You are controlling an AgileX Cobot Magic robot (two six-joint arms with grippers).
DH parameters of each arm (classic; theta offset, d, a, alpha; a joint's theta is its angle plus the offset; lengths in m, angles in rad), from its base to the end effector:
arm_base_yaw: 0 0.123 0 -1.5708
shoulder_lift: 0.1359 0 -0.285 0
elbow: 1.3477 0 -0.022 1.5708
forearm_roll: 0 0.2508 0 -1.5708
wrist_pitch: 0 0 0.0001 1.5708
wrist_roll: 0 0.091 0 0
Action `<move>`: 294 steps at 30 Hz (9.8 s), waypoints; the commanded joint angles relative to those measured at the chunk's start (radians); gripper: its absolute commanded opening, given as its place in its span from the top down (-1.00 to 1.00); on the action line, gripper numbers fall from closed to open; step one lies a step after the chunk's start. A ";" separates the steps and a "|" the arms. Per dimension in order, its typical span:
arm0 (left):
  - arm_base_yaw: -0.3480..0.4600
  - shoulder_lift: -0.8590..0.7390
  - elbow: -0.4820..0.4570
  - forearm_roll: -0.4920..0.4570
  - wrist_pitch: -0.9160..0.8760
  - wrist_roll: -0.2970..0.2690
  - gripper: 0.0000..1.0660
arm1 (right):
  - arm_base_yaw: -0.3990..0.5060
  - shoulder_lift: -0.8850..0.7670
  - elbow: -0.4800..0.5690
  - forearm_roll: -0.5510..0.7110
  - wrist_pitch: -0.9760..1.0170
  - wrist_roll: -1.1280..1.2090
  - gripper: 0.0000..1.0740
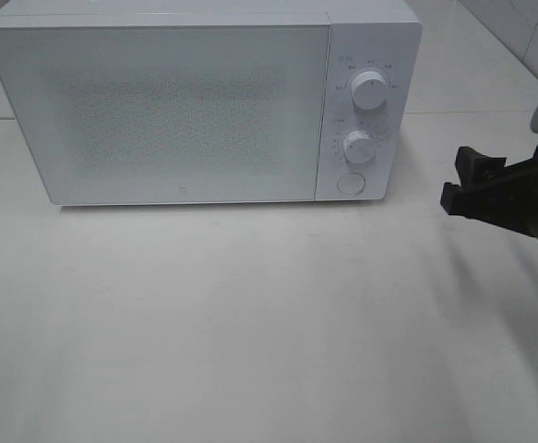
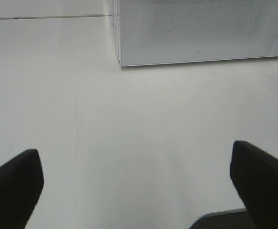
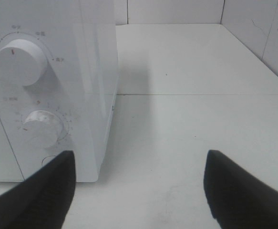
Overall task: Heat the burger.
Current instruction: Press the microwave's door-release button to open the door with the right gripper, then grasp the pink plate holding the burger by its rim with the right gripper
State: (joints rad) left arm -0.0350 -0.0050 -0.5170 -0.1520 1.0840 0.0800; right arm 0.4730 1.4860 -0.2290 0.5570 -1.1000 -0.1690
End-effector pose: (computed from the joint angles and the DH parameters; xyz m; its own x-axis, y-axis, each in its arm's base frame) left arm -0.0095 -0.0119 0.2808 -0.4513 0.0242 -0.8921 0.1577 0.9861 -0.0531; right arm 0.2084 0.0585 0.1741 -0.1213 0.0431 -0.9917 0.0265 0.9988 0.0401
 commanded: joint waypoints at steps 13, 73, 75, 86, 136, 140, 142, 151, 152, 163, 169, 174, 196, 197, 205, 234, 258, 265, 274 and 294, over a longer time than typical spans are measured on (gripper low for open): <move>0.000 -0.005 0.000 0.000 -0.013 -0.004 -0.88 | 0.306 0.207 -0.098 0.300 -0.110 -0.042 -0.36; 0.000 -0.005 0.000 0.000 -0.013 -0.004 -0.88 | 0.365 0.307 -0.219 0.317 0.002 1.486 1.00; 0.000 -0.005 0.000 0.000 -0.013 -0.004 -0.88 | 0.365 0.307 -0.219 0.321 0.002 1.486 1.00; 0.000 -0.005 0.000 0.000 -0.013 -0.004 -0.88 | 0.328 0.391 -0.287 0.282 0.006 1.529 1.00; 0.000 -0.005 0.000 0.000 -0.013 -0.004 -0.88 | 0.085 0.679 -0.676 0.223 0.092 1.462 1.00; 0.000 -0.005 0.000 0.000 -0.013 -0.004 -0.88 | 0.085 0.696 -0.706 0.224 0.055 1.461 1.00; 0.000 -0.005 0.000 0.000 -0.013 -0.004 -0.88 | 0.085 0.706 -0.726 0.223 0.017 1.460 1.00; 0.000 -0.005 0.000 0.000 -0.013 -0.004 -0.88 | 0.085 0.717 -0.807 0.210 -0.088 1.458 1.00; 0.000 -0.005 0.000 0.000 -0.013 -0.004 -0.88 | 0.085 0.717 -0.812 0.203 -0.088 1.456 1.00; 0.000 -0.005 0.000 0.000 -0.013 -0.004 -0.88 | 0.085 0.701 -0.792 0.220 -0.020 1.451 1.00; 0.000 -0.005 0.000 0.000 -0.013 -0.004 -0.88 | 0.087 0.657 -0.741 0.242 0.082 1.448 0.99; 0.000 -0.005 0.000 0.000 -0.013 -0.004 -0.88 | 0.087 0.617 -0.697 0.245 0.155 1.429 0.99; 0.000 -0.005 0.000 0.000 -0.013 -0.004 -0.88 | 0.085 0.323 -0.446 0.160 0.557 1.101 0.92; 0.000 -0.005 0.000 0.000 -0.013 -0.004 -0.88 | 0.085 0.323 -0.446 0.160 0.557 1.101 0.92; 0.000 -0.005 0.000 0.000 -0.013 -0.004 -0.88 | 0.085 0.203 -0.400 0.158 0.757 0.731 0.90; 0.000 -0.005 0.000 0.000 -0.013 -0.004 -0.88 | 0.085 0.083 -0.413 -0.079 1.521 -0.229 0.79; 0.000 -0.005 0.000 0.000 -0.013 -0.004 -0.88 | 0.085 0.083 -0.672 -0.405 1.908 -0.667 0.74; 0.000 -0.005 0.000 0.000 -0.013 -0.004 -0.88 | 0.085 0.083 -0.743 -0.538 1.897 -0.950 0.70; 0.000 -0.005 0.000 0.000 -0.013 -0.004 -0.88 | 0.085 0.083 -0.754 -0.639 1.762 -1.011 0.55; 0.000 -0.005 0.000 0.000 -0.013 -0.004 -0.88 | 0.089 0.187 -0.805 -0.730 1.447 -1.009 -0.66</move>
State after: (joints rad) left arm -0.0350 -0.0050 -0.5170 -0.1520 1.0840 0.0800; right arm 0.5650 1.6480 -0.9980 -0.1700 0.3770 -1.1720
